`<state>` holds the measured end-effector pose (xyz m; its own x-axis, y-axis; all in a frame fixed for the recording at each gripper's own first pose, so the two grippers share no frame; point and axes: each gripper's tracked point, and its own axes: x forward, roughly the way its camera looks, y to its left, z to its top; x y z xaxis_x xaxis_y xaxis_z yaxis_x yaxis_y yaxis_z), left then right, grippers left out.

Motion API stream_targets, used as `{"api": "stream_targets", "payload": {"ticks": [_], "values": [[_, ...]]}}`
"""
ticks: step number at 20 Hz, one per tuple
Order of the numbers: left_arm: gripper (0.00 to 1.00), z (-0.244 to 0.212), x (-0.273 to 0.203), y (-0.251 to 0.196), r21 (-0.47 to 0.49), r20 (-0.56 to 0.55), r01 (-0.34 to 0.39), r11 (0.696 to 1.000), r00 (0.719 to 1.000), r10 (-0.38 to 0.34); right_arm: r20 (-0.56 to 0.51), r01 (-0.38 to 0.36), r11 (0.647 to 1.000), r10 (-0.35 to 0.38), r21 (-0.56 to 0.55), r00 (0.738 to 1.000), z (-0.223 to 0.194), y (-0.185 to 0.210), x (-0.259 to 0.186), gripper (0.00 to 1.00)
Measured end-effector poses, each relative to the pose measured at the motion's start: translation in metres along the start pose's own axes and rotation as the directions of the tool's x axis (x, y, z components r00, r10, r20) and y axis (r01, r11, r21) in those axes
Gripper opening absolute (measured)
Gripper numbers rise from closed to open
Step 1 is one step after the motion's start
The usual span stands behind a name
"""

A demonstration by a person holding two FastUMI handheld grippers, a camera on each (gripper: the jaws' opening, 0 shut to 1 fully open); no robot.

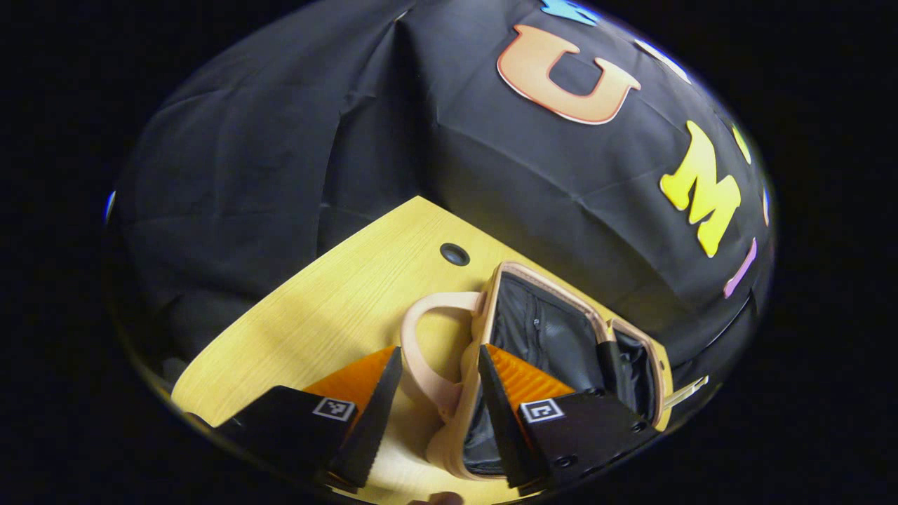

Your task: First open the suitcase, pack the skin care products into it, and then close the suitcase.

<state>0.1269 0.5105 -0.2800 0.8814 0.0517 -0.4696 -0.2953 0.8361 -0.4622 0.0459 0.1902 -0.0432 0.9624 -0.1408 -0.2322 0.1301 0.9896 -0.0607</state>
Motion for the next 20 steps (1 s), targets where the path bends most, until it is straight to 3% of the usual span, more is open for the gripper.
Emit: {"api": "stream_targets", "payload": {"ticks": [2, 7, 13, 20], "values": [[0.85, -0.002, -0.007, -0.012, 0.019, 0.008, -0.004, 1.000, 1.000, 0.003, -0.006, -0.014, 1.000, 0.014, 0.003, 1.000, -0.007, -0.003, 0.002, 0.79], [0.96, -0.012, -0.034, -0.069, 0.135, 0.034, 0.007, 0.991, 0.999, -0.012, -0.010, -0.060, 0.998, 0.060, 0.000, 0.998, -0.023, -0.028, 0.011, 0.80], [0.98, -0.066, -0.051, -0.189, 0.235, 0.003, 0.082, 0.969, 0.996, -0.085, -0.005, -0.076, 0.997, 0.076, 0.003, 0.997, -0.042, -0.097, 0.032, 0.79], [0.99, -0.163, -0.063, -0.344, 0.370, -0.136, 0.264, 0.891, 0.964, -0.229, -0.009, -0.118, 0.992, 0.118, -0.038, 0.993, -0.069, -0.163, 0.050, 0.80]]}}
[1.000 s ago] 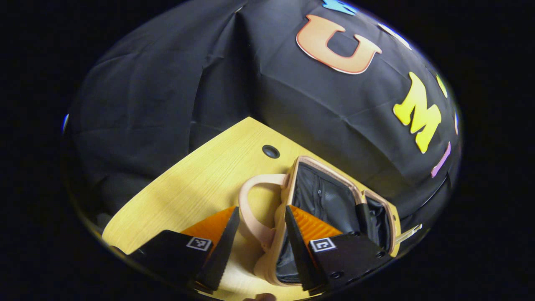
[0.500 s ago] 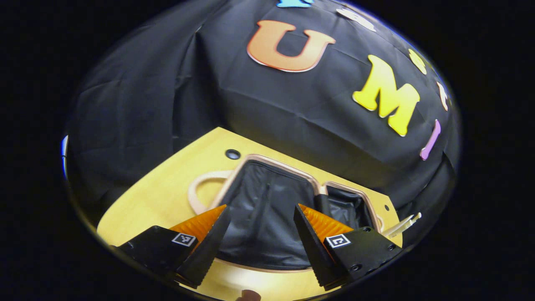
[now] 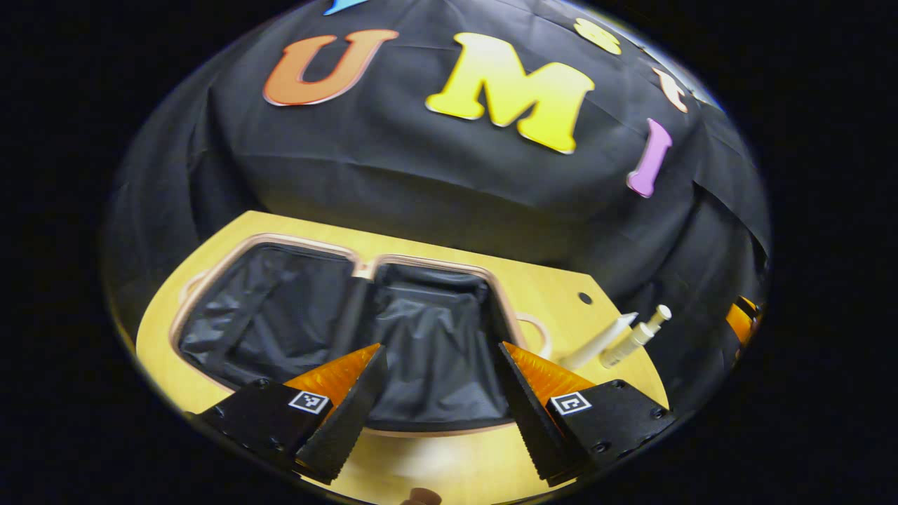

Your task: First open the suitcase, pack the skin care products into it, and then close the suitcase.

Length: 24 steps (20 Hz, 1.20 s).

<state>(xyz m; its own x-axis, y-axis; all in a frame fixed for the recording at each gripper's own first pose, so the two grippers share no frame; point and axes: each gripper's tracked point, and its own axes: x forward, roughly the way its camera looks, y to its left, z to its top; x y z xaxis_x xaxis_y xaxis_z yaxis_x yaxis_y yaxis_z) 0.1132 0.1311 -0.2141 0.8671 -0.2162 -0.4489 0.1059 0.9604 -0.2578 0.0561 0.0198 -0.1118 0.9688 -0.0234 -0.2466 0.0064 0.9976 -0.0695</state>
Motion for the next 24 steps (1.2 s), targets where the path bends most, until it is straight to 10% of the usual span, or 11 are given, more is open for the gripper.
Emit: {"api": "stream_targets", "payload": {"ticks": [9, 18, 24], "values": [[0.98, -0.062, 0.073, -0.178, 0.129, -0.125, 0.198, 0.972, 0.975, -0.182, -0.064, -0.089, 0.995, 0.086, -0.037, 0.994, -0.050, -0.050, 0.011, 0.80], [0.96, -0.082, 0.169, -0.210, 0.178, -0.120, 0.132, 0.975, 0.986, -0.112, -0.141, -0.120, 0.992, 0.112, -0.046, 0.984, -0.092, -0.080, 0.034, 0.80], [0.63, -0.079, 0.197, -0.206, 0.202, -0.076, 0.097, 0.975, 0.994, -0.083, -0.171, -0.144, 0.989, 0.136, -0.034, 0.976, -0.110, -0.077, 0.051, 0.80]]}}
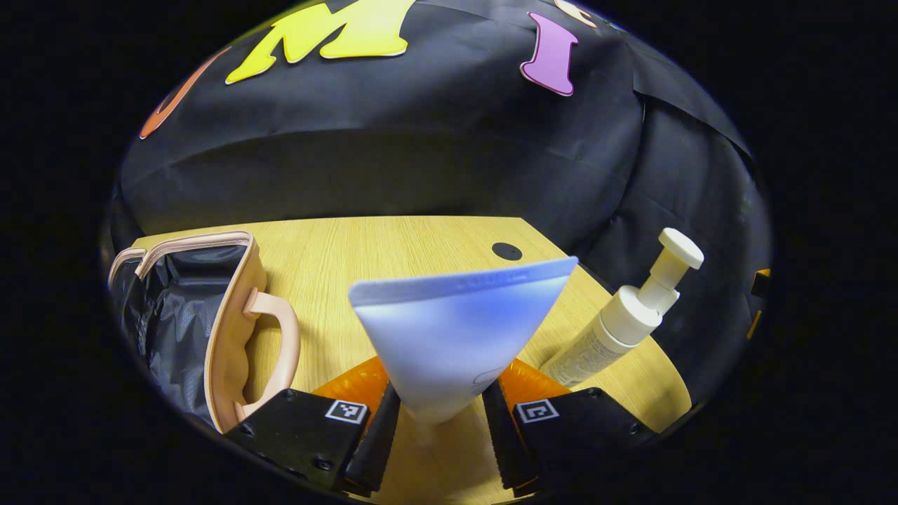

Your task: First open the suitcase, pack the skin care products into it, and then close the suitcase.

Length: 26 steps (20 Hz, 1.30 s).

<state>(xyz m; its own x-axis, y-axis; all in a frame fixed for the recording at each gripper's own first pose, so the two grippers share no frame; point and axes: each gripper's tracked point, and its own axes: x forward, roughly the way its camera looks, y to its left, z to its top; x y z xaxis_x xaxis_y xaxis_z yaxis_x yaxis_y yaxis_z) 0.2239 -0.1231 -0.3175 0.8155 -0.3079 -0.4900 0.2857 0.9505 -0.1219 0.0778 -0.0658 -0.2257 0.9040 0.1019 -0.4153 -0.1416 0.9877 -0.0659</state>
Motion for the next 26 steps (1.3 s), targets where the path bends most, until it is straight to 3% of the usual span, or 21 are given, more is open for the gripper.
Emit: {"api": "stream_targets", "payload": {"ticks": [1, 2, 6, 11, 12, 13, 15, 18, 21, 26], "values": [[0.69, 0.000, 0.000, 0.000, 0.007, -0.003, -0.004, 1.000, 1.000, 0.004, 0.001, -0.013, 1.000, 0.013, 0.004, 1.000, 0.000, 0.004, 0.003, 0.80], [0.58, -0.001, 0.000, 0.000, 0.021, -0.007, -0.007, 1.000, 1.000, 0.008, -0.004, -0.027, 1.000, 0.027, 0.006, 1.000, -0.002, 0.008, 0.006, 0.79], [0.50, 0.000, -0.017, -0.006, -0.007, -0.007, 0.013, 1.000, 1.000, -0.013, 0.002, -0.089, 0.995, 0.089, 0.039, 0.996, 0.004, 0.028, 0.027, 0.80], [0.46, 0.015, -0.066, -0.009, -0.006, 0.022, 0.035, 0.999, 0.999, -0.035, 0.023, -0.127, 0.988, 0.125, 0.093, 0.992, 0.018, 0.052, 0.083, 0.79], [0.53, 0.016, -0.077, -0.007, -0.010, 0.021, 0.030, 0.999, 0.999, -0.030, 0.023, -0.133, 0.987, 0.131, 0.090, 0.991, 0.018, 0.060, 0.095, 0.80], [0.45, 0.017, -0.091, -0.006, -0.014, 0.019, 0.024, 1.000, 1.000, -0.024, 0.016, -0.132, 0.988, 0.132, 0.079, 0.991, 0.015, 0.065, 0.106, 0.80], [0.44, 0.019, -0.118, -0.003, -0.011, 0.023, 0.018, 1.000, 1.000, -0.018, 0.005, -0.137, 0.988, 0.137, 0.066, 0.991, 0.008, 0.077, 0.122, 0.80], [0.44, 0.016, -0.168, 0.013, 0.004, 0.016, -0.015, 1.000, 1.000, 0.015, -0.034, -0.098, 0.994, 0.100, 0.057, 0.994, -0.009, 0.085, 0.144, 0.77], [0.44, 0.009, -0.205, 0.033, -0.060, 0.003, -0.040, 0.997, 0.999, 0.040, -0.066, -0.060, 0.994, 0.066, 0.091, 0.996, -0.019, 0.087, 0.151, 0.69], [0.44, 0.009, -0.252, 0.084, -0.112, -0.003, -0.102, 0.988, 0.995, 0.102, -0.063, -0.018, 0.994, 0.025, 0.104, 0.998, -0.023, 0.093, 0.162, 0.62]]}}
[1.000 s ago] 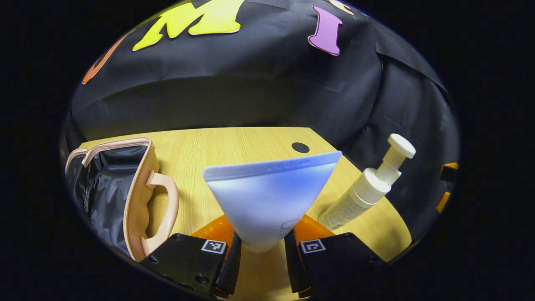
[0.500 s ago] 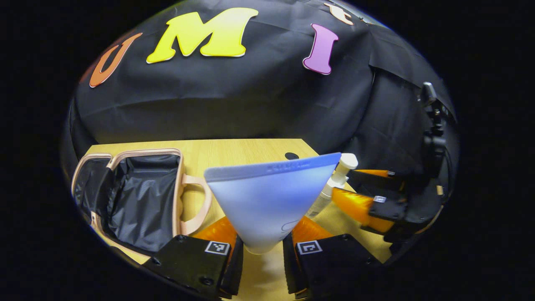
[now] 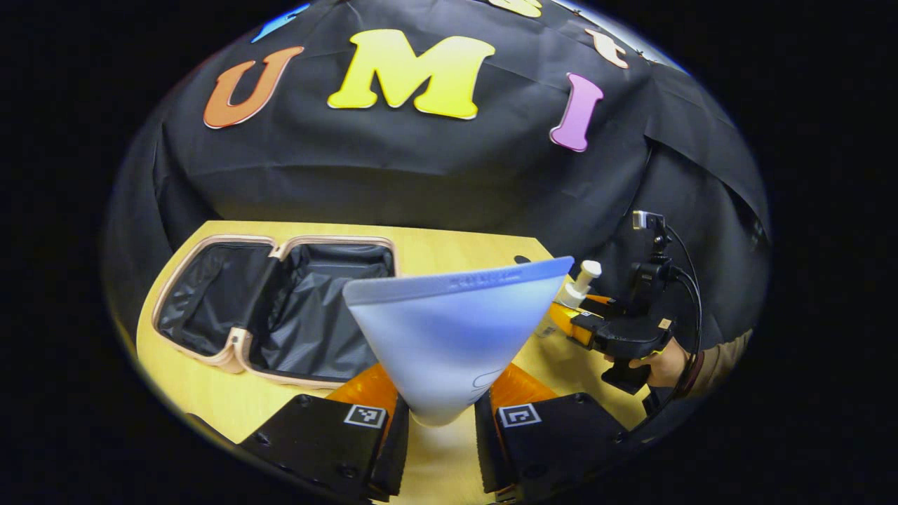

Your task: First open the suitcase, pack the skin care products into it, and then close the suitcase.

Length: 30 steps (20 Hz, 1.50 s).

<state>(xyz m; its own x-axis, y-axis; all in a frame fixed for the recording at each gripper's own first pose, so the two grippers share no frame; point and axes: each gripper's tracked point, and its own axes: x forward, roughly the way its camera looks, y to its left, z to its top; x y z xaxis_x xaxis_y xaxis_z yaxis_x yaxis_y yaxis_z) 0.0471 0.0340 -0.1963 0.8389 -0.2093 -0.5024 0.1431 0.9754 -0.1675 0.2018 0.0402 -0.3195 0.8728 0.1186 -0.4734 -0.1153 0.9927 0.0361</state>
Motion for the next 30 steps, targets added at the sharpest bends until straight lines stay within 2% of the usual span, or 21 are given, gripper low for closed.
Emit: {"api": "stream_targets", "payload": {"ticks": [5, 11, 16, 19, 22, 26, 30], "values": [[0.44, 0.016, -0.009, 0.063, -0.026, 0.014, -0.079, 0.997, 0.997, 0.079, 0.008, 0.025, 1.000, -0.025, 0.010, 1.000, -0.001, 0.001, 0.001, 0.52], [0.44, 0.013, 0.025, 0.130, -0.037, -0.069, -0.195, 0.980, 0.979, 0.192, -0.002, 0.016, 1.000, -0.016, -0.012, 1.000, -0.001, 0.017, -0.039, 0.49], [0.44, -0.003, 0.068, 0.156, 0.012, -0.175, -0.214, 0.977, 0.961, 0.213, 0.014, -0.014, 1.000, 0.014, 0.028, 1.000, 0.019, 0.045, -0.085, 0.49], [0.44, -0.028, 0.088, 0.177, 0.043, -0.290, -0.245, 0.969, 0.925, 0.246, 0.028, -0.030, 0.999, 0.029, 0.039, 0.999, 0.032, 0.065, -0.102, 0.49], [0.44, -0.042, 0.100, 0.182, 0.033, -0.373, -0.244, 0.969, 0.897, 0.238, 0.034, -0.044, 0.998, 0.043, 0.052, 0.999, 0.043, 0.084, -0.113, 0.49], [0.44, -0.047, 0.117, 0.190, 0.044, -0.402, -0.245, 0.968, 0.883, 0.242, 0.033, -0.063, 0.997, 0.062, 0.046, 0.998, 0.053, 0.108, -0.120, 0.49], [0.44, -0.041, 0.138, 0.198, 0.049, -0.405, -0.234, 0.971, 0.884, 0.233, 0.032, -0.069, 0.997, 0.068, 0.030, 0.997, 0.064, 0.126, -0.120, 0.49]]}}
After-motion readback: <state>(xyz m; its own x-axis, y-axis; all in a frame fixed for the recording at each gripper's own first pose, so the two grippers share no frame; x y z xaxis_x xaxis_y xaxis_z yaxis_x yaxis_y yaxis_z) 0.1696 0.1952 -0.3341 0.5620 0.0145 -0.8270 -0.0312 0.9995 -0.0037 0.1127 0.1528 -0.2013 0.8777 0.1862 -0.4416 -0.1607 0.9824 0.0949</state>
